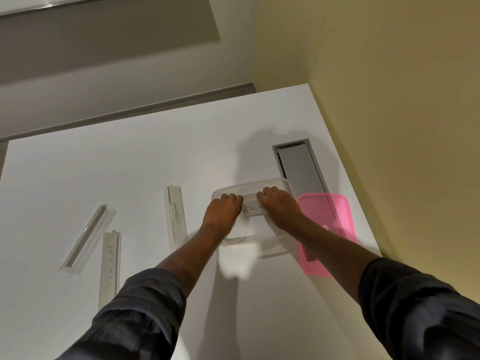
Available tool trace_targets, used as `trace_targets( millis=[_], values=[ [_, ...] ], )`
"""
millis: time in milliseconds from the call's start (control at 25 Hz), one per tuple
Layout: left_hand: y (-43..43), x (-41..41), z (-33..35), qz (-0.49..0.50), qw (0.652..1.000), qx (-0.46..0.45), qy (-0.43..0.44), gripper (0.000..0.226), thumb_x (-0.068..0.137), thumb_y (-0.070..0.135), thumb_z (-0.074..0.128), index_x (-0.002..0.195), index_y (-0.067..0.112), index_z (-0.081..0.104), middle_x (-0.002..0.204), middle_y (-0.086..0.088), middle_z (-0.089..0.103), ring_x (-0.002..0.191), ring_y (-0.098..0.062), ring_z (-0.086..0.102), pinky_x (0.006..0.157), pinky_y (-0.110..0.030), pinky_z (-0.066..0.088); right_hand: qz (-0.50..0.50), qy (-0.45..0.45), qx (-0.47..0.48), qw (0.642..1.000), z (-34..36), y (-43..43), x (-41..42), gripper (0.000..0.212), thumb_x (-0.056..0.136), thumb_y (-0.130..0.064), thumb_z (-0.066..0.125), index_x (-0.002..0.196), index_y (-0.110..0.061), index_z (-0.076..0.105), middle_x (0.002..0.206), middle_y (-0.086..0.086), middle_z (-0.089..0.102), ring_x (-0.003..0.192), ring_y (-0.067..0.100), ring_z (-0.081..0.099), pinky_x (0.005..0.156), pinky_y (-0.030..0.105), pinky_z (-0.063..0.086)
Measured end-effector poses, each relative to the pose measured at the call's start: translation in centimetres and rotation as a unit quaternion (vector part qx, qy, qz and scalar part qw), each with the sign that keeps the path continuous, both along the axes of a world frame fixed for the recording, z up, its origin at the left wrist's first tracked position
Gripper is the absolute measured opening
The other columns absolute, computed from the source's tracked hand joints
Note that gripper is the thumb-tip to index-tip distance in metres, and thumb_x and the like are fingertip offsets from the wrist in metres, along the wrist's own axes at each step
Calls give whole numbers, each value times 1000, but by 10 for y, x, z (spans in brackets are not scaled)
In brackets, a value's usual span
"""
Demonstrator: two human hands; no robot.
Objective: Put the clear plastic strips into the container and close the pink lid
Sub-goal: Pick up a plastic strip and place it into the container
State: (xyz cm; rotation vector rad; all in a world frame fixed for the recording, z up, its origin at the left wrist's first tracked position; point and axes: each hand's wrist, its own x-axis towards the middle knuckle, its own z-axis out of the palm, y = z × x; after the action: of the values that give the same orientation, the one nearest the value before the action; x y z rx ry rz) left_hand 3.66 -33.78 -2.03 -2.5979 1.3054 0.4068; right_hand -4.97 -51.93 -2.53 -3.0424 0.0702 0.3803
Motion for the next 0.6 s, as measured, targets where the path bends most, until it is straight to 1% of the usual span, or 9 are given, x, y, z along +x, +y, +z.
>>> trace_targets(
  millis=[160,280,400,480,520,600],
  values=[
    [0,0,3,-4,1000,2,-1,37,95,2,63,129,10,50,116,-10,64,104,-29,65,69,-36,43,-8,-1,-3,1000,0,2,0,23,96,-4,61,120,-7,63,112,13,69,98,28,66,79,40,57],
    [1,0,5,12,1000,-10,10,37,94,2,66,127,10,52,116,-10,64,104,-29,64,71,-36,46,-16,-8,-8,1000,0,3,0,21,98,-8,62,120,-7,63,113,13,69,98,27,67,81,38,58],
    [4,-4,11,33,998,-53,29,44,89,-2,72,128,10,54,117,-9,64,106,-29,64,71,-35,48,-38,-35,16,999,4,7,-2,21,96,-7,64,117,-6,65,111,14,71,95,29,67,74,37,54],
    [11,-9,20,56,990,-120,40,45,92,0,71,132,13,56,121,-8,66,109,-28,63,74,-36,56,-66,-46,35,996,9,12,-3,25,94,-6,65,119,-7,65,112,12,70,97,28,66,73,36,56],
    [16,-12,25,72,981,-172,46,44,94,3,70,134,14,58,123,-7,68,112,-28,64,79,-39,60,-86,-50,49,994,13,15,-4,30,94,-8,66,123,-8,64,115,11,69,100,28,66,76,37,58],
    [33,-17,34,120,947,-292,58,41,94,6,72,133,15,65,124,-6,72,113,-28,66,84,-42,62,-132,-64,97,984,22,24,-7,38,93,-14,71,130,-10,63,120,8,69,107,28,66,81,41,61]
  ],
)
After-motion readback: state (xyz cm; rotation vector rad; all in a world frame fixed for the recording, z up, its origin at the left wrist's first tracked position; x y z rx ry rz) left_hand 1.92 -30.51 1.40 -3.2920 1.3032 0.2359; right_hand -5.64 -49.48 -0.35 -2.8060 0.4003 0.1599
